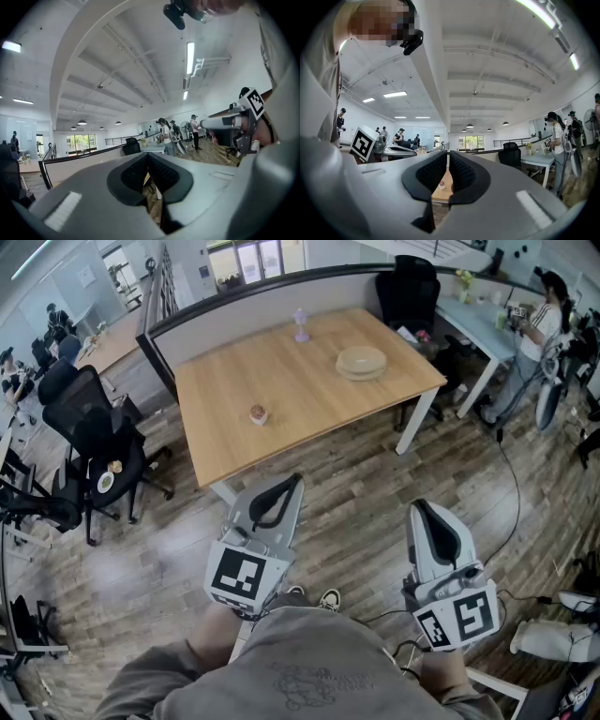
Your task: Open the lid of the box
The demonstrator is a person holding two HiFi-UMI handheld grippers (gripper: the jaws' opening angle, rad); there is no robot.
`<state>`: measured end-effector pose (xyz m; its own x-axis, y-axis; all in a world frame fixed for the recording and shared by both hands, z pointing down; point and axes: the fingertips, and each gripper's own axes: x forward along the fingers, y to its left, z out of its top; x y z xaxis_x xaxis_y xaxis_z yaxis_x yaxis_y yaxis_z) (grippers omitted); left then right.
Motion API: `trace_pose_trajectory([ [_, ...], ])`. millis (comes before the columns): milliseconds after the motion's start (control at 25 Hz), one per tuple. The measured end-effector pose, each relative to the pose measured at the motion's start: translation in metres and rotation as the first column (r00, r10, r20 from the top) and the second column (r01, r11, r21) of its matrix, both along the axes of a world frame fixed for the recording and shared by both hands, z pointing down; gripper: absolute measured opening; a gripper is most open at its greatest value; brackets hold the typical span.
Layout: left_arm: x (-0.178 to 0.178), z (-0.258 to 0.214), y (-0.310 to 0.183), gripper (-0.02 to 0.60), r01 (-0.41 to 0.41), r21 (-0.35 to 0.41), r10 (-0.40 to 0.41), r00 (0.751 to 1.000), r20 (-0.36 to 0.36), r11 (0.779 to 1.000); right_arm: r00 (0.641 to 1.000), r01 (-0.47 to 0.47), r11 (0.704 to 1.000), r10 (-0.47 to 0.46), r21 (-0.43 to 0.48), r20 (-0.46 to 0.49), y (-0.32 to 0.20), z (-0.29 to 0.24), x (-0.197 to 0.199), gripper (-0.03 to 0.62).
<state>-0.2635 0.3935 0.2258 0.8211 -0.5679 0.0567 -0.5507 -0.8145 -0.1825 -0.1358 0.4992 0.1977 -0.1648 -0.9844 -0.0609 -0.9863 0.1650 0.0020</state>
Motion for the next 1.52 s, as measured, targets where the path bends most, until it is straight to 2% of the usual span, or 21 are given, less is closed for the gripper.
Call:
trace_pose_trajectory([
  [120, -0.002, 0.004, 0.004, 0.000, 0.015, -0.040, -0.015, 1.000, -0.002, 0.999, 1.000, 0.004, 1.000, -0.004, -0.010, 0.006, -0.001, 0.004, -0.001, 0.028],
  [280, 0.003, 0.005, 0.005, 0.000, 0.002, -0.011, -0.002, 1.000, -0.003, 1.000, 1.000, -0.004, 1.000, 0.004, -0.016, -0.007, 0.002, 0.007, 0.004, 0.028],
  [520, 0.003, 0.006, 0.011, 0.002, 0.013, -0.052, -0.014, 1.000, -0.011, 0.999, 0.999, -0.014, 0.999, 0.013, -0.035, -0.035, 0.006, 0.011, 0.009, 0.026],
  [680, 0.003, 0.002, 0.013, 0.002, 0.023, -0.029, -0.024, 0.999, -0.024, 0.999, 0.999, -0.027, 0.999, 0.027, -0.019, -0.022, 0.008, 0.009, 0.016, 0.028],
  [720, 0.003, 0.000, 0.012, 0.016, 0.033, -0.025, -0.034, 0.999, -0.034, 0.999, 0.999, -0.038, 0.999, 0.038, -0.006, -0.009, 0.009, 0.008, 0.019, 0.028],
  [760, 0.003, 0.000, 0.011, 0.115, 0.041, -0.018, -0.042, 0.998, -0.041, 0.999, 0.999, -0.053, 0.999, 0.053, 0.010, 0.005, 0.009, 0.006, 0.023, 0.029],
  [800, 0.004, 0.000, 0.010, 0.211, 0.044, -0.011, -0.045, 0.998, -0.039, 0.999, 0.997, -0.070, 0.997, 0.070, 0.024, 0.013, 0.010, 0.004, 0.027, 0.062],
  [840, 0.006, 0.002, 0.008, 0.230, 0.043, -0.003, -0.043, 0.999, -0.033, 0.999, 0.996, -0.086, 0.996, 0.086, 0.031, 0.010, 0.010, 0.003, 0.030, 0.112],
  [880, 0.008, 0.003, 0.007, 0.230, 0.039, 0.001, -0.039, 0.999, -0.027, 0.999, 0.995, -0.099, 0.995, 0.099, 0.029, -0.002, 0.009, 0.003, 0.033, 0.163],
  [920, 0.009, 0.005, 0.007, 0.230, 0.036, -0.003, -0.036, 0.999, -0.021, 0.999, 0.994, -0.106, 0.994, 0.107, 0.023, -0.015, 0.008, 0.004, 0.035, 0.174],
  [1040, 0.014, 0.008, 0.004, 0.229, 0.037, -0.027, -0.037, 0.999, -0.014, 0.999, 0.993, -0.113, 0.994, 0.113, 0.003, -0.022, 0.005, 0.007, 0.041, 0.176],
  [1360, 0.037, 0.017, -0.031, 0.227, 0.010, -0.027, -0.010, 1.000, -0.011, 1.000, 0.987, -0.158, 0.987, 0.157, -0.037, -0.023, -0.027, 0.020, 0.068, 0.207],
  [1520, 0.050, 0.026, -0.062, 0.219, 0.023, -0.088, -0.022, 1.000, 0.004, 0.996, 0.989, -0.148, 0.988, 0.147, -0.051, -0.019, -0.060, 0.023, 0.082, 0.207],
])
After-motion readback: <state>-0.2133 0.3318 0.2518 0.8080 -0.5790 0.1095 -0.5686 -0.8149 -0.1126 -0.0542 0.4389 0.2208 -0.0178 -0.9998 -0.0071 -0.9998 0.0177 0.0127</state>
